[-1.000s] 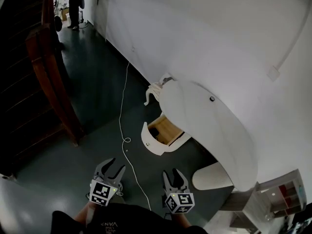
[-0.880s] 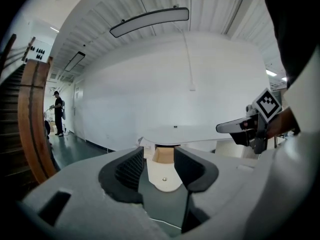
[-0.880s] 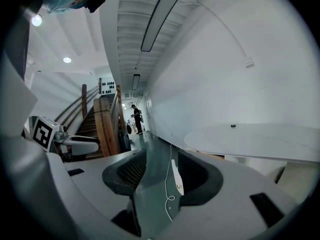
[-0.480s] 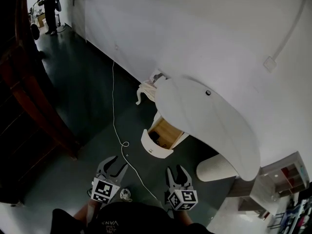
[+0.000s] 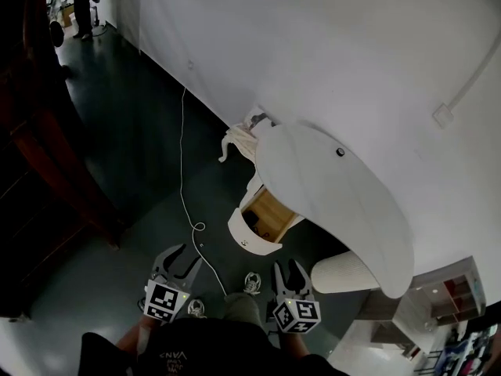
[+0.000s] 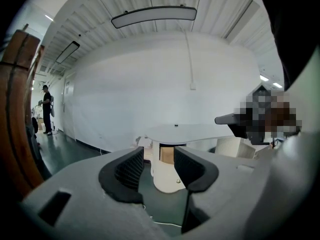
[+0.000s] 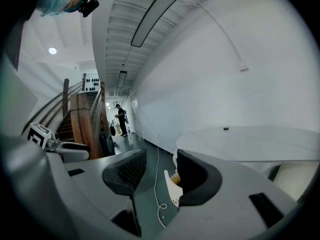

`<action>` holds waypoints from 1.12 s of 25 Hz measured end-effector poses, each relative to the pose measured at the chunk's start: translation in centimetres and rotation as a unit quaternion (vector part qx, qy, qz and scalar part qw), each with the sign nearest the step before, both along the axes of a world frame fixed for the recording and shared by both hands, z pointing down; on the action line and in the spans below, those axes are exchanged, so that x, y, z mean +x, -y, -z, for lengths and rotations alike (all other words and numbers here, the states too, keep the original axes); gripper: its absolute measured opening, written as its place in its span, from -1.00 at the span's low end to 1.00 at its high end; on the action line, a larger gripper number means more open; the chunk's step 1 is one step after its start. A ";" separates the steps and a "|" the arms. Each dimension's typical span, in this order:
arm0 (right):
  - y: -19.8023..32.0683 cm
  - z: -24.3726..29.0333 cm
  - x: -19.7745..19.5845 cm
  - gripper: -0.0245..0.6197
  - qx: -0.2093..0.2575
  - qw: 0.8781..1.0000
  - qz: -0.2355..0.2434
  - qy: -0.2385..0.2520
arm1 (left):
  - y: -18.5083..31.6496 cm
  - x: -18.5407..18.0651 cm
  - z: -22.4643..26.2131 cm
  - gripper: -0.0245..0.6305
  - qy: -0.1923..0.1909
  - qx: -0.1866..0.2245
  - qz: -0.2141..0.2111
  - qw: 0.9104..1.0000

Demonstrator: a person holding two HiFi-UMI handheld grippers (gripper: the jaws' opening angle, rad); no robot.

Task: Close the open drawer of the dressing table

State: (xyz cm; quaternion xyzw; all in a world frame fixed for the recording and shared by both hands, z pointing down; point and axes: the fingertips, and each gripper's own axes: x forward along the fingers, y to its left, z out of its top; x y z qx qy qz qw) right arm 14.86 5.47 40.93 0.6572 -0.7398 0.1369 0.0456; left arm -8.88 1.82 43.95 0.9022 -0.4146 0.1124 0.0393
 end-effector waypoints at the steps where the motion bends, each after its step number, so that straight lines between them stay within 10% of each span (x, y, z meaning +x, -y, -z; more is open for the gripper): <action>1: 0.6 0.0 0.0 -0.32 0.001 1.000 0.002 0.000 | 0.3 -0.4 -0.1 -0.37 0.000 0.000 0.008 1.000; 15: 6.8 -2.3 1.3 -0.32 -0.018 0.998 0.063 0.002 | 4.5 0.3 -3.7 -0.37 0.002 -0.028 0.076 0.997; 28: 10.1 -5.6 3.8 -0.32 -0.062 0.994 0.093 0.013 | 7.2 8.5 -10.1 -0.37 0.027 -0.062 0.034 0.997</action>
